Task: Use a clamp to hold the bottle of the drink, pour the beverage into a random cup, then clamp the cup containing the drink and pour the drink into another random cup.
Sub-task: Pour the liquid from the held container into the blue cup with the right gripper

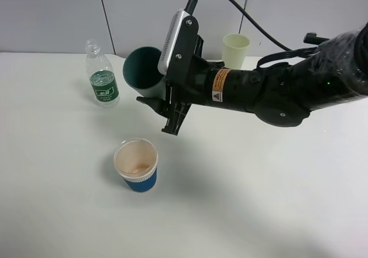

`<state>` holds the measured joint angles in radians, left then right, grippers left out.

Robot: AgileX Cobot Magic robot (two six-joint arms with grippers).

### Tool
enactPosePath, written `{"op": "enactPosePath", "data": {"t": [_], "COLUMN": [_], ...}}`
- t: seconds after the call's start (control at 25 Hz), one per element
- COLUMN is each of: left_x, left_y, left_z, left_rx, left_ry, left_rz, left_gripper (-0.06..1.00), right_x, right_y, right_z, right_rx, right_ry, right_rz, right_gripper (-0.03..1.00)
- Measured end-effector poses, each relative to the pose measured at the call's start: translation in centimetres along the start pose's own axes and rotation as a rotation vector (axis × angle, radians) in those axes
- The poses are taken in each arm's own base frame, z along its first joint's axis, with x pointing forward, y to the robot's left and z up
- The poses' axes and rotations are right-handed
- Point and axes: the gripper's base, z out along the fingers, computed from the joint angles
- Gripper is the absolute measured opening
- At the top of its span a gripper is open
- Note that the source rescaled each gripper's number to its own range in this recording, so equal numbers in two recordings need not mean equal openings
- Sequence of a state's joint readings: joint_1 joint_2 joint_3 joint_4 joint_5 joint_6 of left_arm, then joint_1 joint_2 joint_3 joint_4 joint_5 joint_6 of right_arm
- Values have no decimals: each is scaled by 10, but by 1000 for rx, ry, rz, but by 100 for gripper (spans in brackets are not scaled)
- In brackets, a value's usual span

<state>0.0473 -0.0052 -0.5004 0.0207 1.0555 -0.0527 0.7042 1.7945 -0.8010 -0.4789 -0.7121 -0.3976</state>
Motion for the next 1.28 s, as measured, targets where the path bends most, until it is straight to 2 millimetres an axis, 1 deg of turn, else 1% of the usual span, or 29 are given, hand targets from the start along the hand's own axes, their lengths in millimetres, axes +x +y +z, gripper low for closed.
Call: {"op": "enactPosePath", "data": {"t": [0.24,0.44,0.64,0.88,1.08,1.28], "left_x": [0,0,0,0,0,0], "left_y": [0,0,0,0,0,0], "left_z": [0,0,0,0,0,0], "left_rx": [0,0,0,0,0,0], "left_ry": [0,0,0,0,0,0], "left_rz": [0,0,0,0,0,0], "left_gripper": [100,100,100,100,100,100], "right_x": [-2,-4,-7,-1,-1,-5], "right_y": [8,6,0,4,4,9], "right_z": [3,4,10,12,12,13], "right_rx": [-23,-16,-1,-27,-27,-39], "right_ry": [-11,-14,-20,14,12,-3], "right_rz": [-132,-159,-209,-293,-335,-406], "right_gripper": [0,0,0,0,0,0]}}
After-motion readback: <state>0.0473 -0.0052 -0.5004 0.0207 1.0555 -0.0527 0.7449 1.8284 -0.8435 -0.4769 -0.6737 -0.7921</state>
